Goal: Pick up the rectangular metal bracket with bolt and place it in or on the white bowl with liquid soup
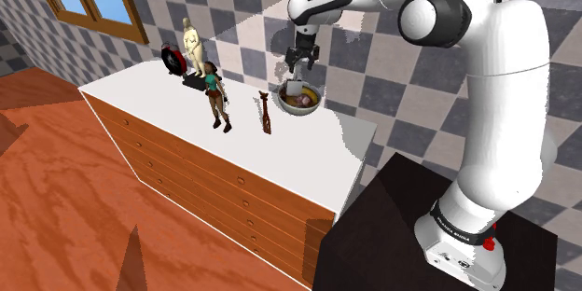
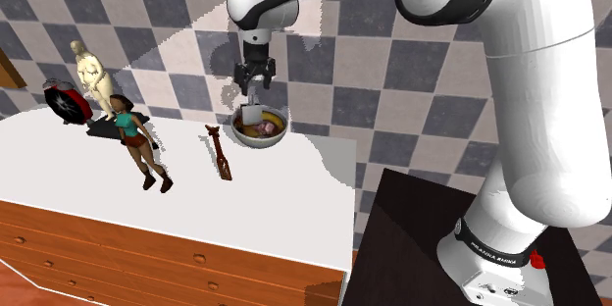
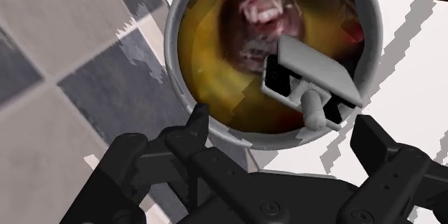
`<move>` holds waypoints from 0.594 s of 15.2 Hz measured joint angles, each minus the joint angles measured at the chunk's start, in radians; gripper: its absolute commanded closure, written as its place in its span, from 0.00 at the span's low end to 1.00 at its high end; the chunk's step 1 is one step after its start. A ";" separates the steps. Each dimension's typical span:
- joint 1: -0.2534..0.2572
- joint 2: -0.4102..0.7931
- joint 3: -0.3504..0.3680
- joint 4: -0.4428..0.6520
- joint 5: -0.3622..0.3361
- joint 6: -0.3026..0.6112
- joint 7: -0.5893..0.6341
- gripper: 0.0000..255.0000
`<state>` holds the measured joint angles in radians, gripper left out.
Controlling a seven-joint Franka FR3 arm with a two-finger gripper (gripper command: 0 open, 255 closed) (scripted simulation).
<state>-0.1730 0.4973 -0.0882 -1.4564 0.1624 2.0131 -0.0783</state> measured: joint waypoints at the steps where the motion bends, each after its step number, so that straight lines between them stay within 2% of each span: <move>1: -0.003 -0.007 -0.002 0.022 -0.002 -0.029 0.000 0.00; 4: -0.004 -0.026 -0.003 0.043 -0.005 -0.068 0.004 0.00; 9: -0.005 -0.029 -0.004 0.042 -0.005 -0.072 0.003 0.00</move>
